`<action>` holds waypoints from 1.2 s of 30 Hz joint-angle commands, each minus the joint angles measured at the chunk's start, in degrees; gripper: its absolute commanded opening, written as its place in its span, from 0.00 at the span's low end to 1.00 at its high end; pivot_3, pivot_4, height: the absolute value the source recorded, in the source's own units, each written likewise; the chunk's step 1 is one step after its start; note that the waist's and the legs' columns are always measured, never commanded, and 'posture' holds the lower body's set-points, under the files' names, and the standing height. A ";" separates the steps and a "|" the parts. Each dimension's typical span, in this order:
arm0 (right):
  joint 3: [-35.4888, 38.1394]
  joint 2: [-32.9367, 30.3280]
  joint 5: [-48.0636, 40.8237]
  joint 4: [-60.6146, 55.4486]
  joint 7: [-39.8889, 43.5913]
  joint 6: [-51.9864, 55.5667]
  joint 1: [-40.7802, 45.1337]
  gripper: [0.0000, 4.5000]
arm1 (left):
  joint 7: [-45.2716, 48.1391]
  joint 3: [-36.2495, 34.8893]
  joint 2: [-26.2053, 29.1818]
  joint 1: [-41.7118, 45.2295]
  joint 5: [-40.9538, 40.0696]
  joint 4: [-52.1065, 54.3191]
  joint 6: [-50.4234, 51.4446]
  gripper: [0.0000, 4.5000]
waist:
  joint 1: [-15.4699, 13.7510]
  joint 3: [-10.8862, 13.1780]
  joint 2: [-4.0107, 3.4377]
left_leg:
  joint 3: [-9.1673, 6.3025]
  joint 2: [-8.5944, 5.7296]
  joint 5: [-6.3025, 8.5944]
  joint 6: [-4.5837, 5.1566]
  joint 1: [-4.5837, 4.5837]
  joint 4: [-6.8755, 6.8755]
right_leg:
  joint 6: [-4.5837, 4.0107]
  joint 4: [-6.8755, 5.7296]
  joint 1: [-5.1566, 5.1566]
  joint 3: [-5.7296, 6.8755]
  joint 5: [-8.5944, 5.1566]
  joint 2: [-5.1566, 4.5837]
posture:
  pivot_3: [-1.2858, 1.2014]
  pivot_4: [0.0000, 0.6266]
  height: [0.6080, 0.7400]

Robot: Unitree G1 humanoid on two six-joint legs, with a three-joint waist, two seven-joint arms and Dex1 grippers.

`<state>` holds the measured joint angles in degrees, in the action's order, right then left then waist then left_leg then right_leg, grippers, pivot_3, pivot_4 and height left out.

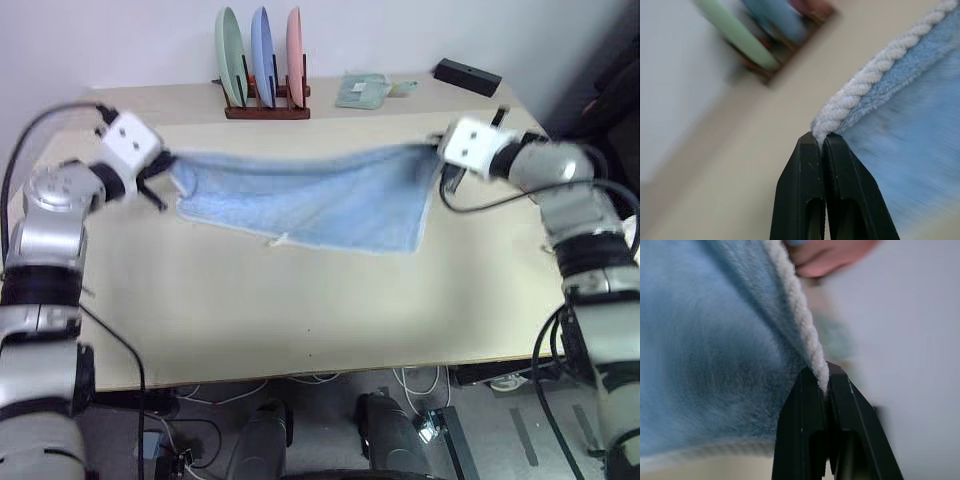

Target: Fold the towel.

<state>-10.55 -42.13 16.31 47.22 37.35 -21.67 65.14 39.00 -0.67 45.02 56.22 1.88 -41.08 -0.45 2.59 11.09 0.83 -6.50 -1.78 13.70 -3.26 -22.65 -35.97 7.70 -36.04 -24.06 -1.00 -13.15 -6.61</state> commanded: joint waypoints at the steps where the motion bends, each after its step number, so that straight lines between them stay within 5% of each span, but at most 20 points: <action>1: 1.26 -2.20 2.06 3.34 -4.73 -3.08 8.49 0.00 | -5.98 -1.04 0.38 10.60 2.22 -9.07 -6.70 0.01 | 0.19 0.00 0.00 | 0.01 -0.01 0.00 0.00 -0.12 -0.01 | 0.00 -0.02 -0.15 -0.01 0.00 -0.01 | 0.52 0.24 1.00; 7: 4.23 -4.93 -6.03 -7.40 6.12 -1.60 5.39 0.00 | 2.62 -2.90 4.39 10.74 -1.23 -10.59 -10.46 0.01 | 1.43 0.00 0.00 | 0.07 -0.04 -0.14 -0.25 -0.71 0.04 | 0.07 -0.05 -0.71 -0.01 -0.03 -0.07 | 0.52 0.24 1.00; 17: 11.43 -14.69 -24.83 -48.44 24.86 26.21 -35.14 0.00 | 23.06 -10.84 14.18 -33.75 -15.68 28.35 11.14 0.01 | 1.20 0.03 -0.05 | 0.03 -0.02 0.01 0.03 -0.77 -0.16 | 0.07 -0.15 -0.71 -0.04 -0.04 -0.10 | 0.52 0.24 1.00; 26: 24.05 -23.64 -36.65 -65.07 33.30 42.65 -60.71 0.00 | 30.11 -26.24 20.57 -64.02 -24.72 54.36 31.87 0.01 | -0.30 0.02 -0.05 | 0.12 0.06 0.03 0.07 -0.40 -0.19 | -0.17 -0.05 -0.30 -0.04 -0.16 -0.08 | 0.52 0.24 1.00; 31: 21.01 -22.30 -34.04 -61.01 30.83 39.95 -57.06 0.00 | 26.81 -22.43 19.87 -60.03 -23.14 51.75 29.81 0.01 | -0.48 0.01 -0.02 | 0.17 0.08 0.04 0.06 0.02 -0.17 | -0.28 -0.04 0.10 -0.04 -0.23 -0.08 | 0.52 0.24 1.00; 36: 13.13 -17.60 -27.37 -49.99 27.06 33.85 -46.38 0.00 | 23.12 -8.67 14.51 -41.07 -16.77 37.99 22.86 0.01 | -0.63 0.00 -0.02 | 0.18 0.06 0.03 0.06 0.20 -0.15 | -0.16 0.02 0.30 -0.03 -0.16 -0.08 | 0.52 0.24 1.00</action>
<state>3.44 -60.40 -13.57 -6.09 65.94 14.20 16.80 63.66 -11.92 60.31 12.22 -17.89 1.40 24.61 1.96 11.09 0.81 -6.32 -1.72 13.73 -3.20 -22.42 -36.13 7.64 -36.03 -23.71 -1.03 -13.26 -6.69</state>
